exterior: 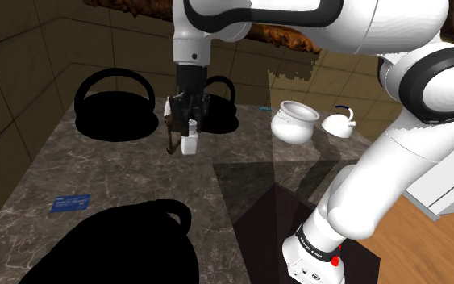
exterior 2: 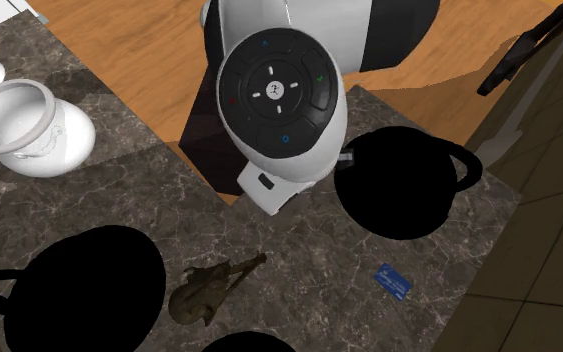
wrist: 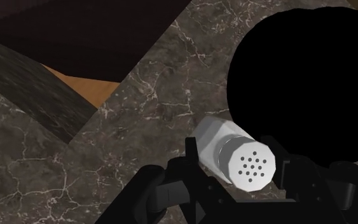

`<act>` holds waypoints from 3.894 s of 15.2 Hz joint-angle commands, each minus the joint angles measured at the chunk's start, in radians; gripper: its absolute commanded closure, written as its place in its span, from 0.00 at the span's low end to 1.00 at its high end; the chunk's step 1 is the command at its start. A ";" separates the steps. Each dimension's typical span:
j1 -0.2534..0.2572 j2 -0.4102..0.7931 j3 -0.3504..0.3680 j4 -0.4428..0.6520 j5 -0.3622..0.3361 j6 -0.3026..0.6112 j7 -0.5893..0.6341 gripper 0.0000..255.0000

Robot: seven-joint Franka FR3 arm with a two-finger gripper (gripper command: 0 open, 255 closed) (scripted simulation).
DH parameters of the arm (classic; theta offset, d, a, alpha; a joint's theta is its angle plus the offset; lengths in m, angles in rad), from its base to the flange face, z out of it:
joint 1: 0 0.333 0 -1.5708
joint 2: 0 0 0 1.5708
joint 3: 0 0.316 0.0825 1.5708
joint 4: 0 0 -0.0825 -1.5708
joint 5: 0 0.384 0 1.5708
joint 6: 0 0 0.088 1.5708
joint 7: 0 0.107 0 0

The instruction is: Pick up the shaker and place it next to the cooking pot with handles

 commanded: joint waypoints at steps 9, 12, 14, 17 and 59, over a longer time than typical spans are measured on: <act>-0.001 0.013 -0.002 0.142 0.000 -0.127 0.029 1.00; -0.032 -0.058 -0.041 0.067 -0.006 -0.138 -0.044 1.00; -0.052 -0.100 -0.069 0.024 -0.015 -0.147 -0.093 1.00; -0.080 -0.156 -0.112 -0.032 -0.035 -0.161 -0.165 1.00; -0.461 0.051 -0.804 0.200 -0.432 -0.188 -1.259 1.00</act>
